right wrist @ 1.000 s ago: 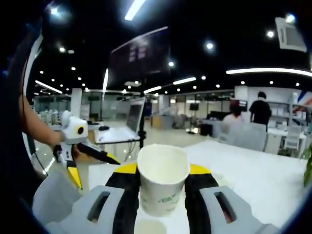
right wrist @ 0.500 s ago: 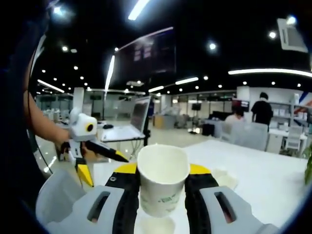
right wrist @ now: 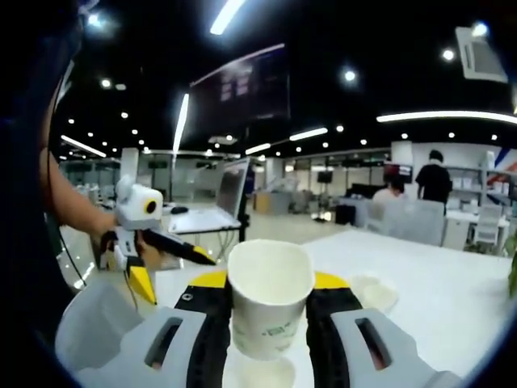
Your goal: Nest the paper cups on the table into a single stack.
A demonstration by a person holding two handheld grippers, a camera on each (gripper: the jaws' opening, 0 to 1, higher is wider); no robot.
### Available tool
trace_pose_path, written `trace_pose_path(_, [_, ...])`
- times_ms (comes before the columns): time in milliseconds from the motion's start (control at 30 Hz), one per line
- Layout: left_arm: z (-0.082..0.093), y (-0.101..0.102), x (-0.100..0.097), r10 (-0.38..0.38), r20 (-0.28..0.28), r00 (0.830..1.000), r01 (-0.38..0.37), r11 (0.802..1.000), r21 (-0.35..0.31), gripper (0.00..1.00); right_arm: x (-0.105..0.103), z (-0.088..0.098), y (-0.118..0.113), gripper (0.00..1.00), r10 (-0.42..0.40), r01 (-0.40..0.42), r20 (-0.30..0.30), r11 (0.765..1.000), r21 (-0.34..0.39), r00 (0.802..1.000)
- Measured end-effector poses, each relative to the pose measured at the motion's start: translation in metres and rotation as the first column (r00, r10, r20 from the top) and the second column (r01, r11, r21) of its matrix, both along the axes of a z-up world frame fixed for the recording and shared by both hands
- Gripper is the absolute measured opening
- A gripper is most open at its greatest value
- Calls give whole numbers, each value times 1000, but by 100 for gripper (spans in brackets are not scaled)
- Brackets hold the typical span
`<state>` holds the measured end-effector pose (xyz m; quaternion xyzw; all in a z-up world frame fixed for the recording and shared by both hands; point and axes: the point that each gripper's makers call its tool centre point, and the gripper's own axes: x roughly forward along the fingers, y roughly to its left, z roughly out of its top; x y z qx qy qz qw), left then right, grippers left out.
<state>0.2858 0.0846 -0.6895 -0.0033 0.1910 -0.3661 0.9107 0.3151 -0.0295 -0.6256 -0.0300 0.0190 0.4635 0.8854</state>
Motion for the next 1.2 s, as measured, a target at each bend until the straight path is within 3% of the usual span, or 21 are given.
trace_pose_path(633, [-3, 1, 0, -10, -16, 1000, 10, 1000, 4, 99, 6, -49, 3, 33, -24, 24, 12, 999, -26, 1000])
trace_pose_path(933, [-4, 1, 1, -15, -18, 1000, 15, 1000, 13, 99, 10, -68, 0, 32, -45, 45, -38, 999, 2, 998])
trace_pose_path(1200, [-5, 0, 1, -21, -19, 1000, 21, 1000, 17, 99, 13, -90, -4, 32, -67, 64, -57, 997, -46, 996])
